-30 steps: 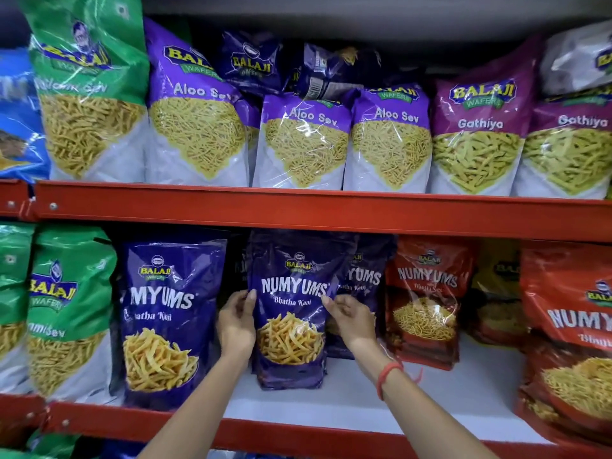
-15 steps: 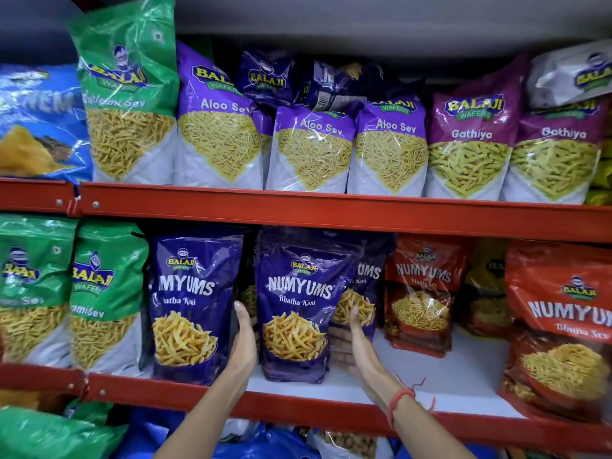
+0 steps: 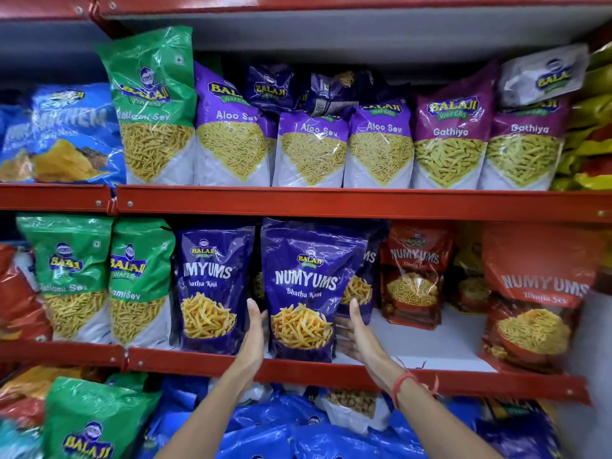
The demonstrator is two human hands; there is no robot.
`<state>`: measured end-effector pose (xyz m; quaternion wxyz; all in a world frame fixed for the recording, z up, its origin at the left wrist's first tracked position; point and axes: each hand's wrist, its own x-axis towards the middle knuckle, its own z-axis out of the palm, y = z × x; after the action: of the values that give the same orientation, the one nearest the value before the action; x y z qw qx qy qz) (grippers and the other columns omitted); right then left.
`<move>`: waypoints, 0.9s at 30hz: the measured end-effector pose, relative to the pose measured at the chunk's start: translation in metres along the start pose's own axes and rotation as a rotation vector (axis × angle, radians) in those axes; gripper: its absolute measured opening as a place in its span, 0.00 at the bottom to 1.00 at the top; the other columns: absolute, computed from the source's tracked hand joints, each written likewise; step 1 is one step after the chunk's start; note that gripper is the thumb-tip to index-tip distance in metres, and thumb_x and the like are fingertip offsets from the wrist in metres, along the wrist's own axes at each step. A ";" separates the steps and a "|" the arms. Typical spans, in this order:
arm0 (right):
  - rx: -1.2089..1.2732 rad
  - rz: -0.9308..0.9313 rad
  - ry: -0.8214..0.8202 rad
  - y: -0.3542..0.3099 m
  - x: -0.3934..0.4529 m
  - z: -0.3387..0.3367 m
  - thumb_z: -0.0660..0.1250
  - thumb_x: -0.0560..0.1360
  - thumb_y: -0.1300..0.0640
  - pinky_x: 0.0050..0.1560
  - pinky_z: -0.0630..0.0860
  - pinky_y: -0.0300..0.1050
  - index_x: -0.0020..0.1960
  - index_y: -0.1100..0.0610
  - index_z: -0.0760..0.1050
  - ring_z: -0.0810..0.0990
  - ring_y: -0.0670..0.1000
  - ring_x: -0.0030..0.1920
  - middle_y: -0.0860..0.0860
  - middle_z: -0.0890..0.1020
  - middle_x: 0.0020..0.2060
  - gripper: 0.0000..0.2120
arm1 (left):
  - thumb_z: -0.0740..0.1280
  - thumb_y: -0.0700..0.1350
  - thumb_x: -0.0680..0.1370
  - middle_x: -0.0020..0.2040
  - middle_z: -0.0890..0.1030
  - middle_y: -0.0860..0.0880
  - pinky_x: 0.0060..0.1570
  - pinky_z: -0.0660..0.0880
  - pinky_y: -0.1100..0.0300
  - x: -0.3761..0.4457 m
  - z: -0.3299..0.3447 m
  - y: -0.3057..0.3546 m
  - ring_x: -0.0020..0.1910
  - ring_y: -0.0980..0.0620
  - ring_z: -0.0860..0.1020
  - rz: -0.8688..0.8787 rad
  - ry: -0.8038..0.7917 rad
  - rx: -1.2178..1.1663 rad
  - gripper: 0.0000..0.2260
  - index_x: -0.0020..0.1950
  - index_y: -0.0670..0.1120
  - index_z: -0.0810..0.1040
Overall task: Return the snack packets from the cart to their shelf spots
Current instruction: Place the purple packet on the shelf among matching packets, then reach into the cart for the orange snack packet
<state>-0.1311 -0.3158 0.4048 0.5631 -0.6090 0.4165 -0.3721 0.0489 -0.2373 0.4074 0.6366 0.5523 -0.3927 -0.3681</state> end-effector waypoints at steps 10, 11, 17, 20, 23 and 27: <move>-0.036 -0.254 0.135 0.030 -0.053 -0.003 0.54 0.69 0.29 0.66 0.74 0.50 0.46 0.42 0.80 0.81 0.50 0.60 0.48 0.84 0.54 0.23 | 0.49 0.60 0.78 0.64 0.77 0.45 0.65 0.67 0.54 -0.049 -0.001 -0.015 0.63 0.48 0.74 0.080 0.030 0.086 0.27 0.66 0.44 0.72; -0.023 -0.269 0.156 0.037 -0.061 -0.005 0.56 0.71 0.31 0.63 0.76 0.48 0.45 0.43 0.81 0.82 0.49 0.57 0.46 0.85 0.51 0.21 | 0.50 0.59 0.79 0.61 0.78 0.46 0.63 0.68 0.55 -0.058 0.002 -0.019 0.62 0.48 0.75 0.089 0.023 0.082 0.25 0.64 0.44 0.73; 0.062 -0.241 0.229 0.091 -0.113 -0.014 0.59 0.81 0.51 0.57 0.81 0.46 0.47 0.59 0.82 0.85 0.54 0.51 0.61 0.86 0.47 0.16 | 0.53 0.48 0.81 0.55 0.79 0.43 0.45 0.69 0.63 -0.112 0.021 -0.052 0.53 0.49 0.76 0.043 0.028 0.063 0.19 0.60 0.36 0.75; 0.042 -0.193 0.240 0.122 -0.143 -0.021 0.60 0.80 0.52 0.61 0.78 0.52 0.49 0.63 0.81 0.84 0.58 0.53 0.62 0.86 0.47 0.17 | 0.53 0.46 0.82 0.54 0.79 0.43 0.43 0.69 0.64 -0.134 0.027 -0.084 0.51 0.50 0.76 -0.011 0.000 0.080 0.19 0.60 0.35 0.75; 0.001 -0.126 0.283 0.156 -0.170 -0.033 0.63 0.79 0.53 0.63 0.77 0.55 0.50 0.64 0.81 0.83 0.60 0.55 0.61 0.86 0.48 0.14 | 0.54 0.44 0.81 0.54 0.79 0.42 0.45 0.71 0.64 -0.156 0.032 -0.117 0.48 0.50 0.77 -0.075 -0.021 0.101 0.18 0.60 0.33 0.75; -0.159 0.003 0.459 0.209 -0.202 -0.056 0.66 0.78 0.56 0.47 0.74 0.34 0.51 0.64 0.81 0.82 0.61 0.54 0.59 0.85 0.48 0.12 | 0.56 0.40 0.81 0.54 0.79 0.37 0.42 0.77 0.70 -0.183 0.040 -0.170 0.47 0.48 0.78 -0.146 -0.078 0.160 0.15 0.58 0.31 0.75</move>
<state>-0.2768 -0.1533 0.2047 0.4043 -0.5504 0.5626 -0.4659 -0.0706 -0.1094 0.2246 0.5462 0.6137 -0.4040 -0.4023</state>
